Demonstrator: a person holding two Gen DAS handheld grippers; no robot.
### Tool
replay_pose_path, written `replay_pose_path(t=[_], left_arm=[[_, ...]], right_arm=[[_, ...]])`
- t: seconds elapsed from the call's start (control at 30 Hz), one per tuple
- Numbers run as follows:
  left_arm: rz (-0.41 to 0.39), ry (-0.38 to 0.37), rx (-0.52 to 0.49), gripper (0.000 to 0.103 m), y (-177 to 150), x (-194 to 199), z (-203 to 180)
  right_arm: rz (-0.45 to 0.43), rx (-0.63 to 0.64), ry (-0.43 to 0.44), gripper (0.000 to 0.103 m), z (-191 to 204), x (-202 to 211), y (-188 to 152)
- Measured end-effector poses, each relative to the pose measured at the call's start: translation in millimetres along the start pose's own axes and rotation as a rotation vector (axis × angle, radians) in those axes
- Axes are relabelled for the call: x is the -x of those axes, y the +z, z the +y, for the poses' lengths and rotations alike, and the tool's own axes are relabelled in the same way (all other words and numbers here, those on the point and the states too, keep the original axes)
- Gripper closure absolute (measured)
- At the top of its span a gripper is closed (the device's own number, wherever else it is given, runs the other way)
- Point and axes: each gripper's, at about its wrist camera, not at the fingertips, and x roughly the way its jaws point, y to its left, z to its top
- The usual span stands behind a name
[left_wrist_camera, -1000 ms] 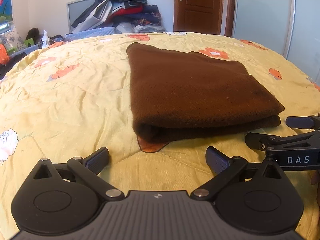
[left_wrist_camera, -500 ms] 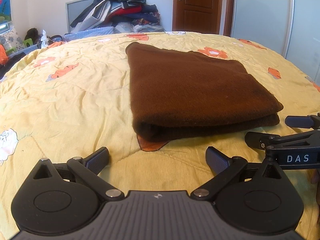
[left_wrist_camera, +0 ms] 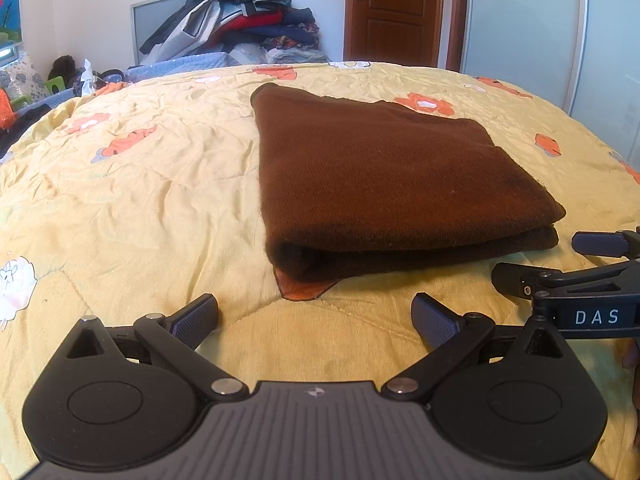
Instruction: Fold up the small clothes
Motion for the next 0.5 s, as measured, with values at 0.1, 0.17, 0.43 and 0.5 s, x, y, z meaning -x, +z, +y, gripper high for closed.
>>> replay_pose_path(t=[0.1,0.17,0.43,0.5], left_arm=[[0.002,0.006,-0.007,0.0,-1.3,2.5,0.9],[0.004,0.03,0.008,0.0,-2.9,4.7,1.3],[0.08,0.1,0.09,0.0,6.3,4.7,3.9],[0.097,0.104,0.097,0.0,8.1,3.5,4.1]], right_arm=[[0.0,-0.001,0.001,0.0,0.1,0.1,-0.1],[0.0,0.0,0.0,0.0,0.3,0.1,-0.2],[0.0,-0.001,0.0,0.0,0.2,0.2,-0.3],[0.0,-0.001,0.0,0.0,-0.1,0.3,-0.5]])
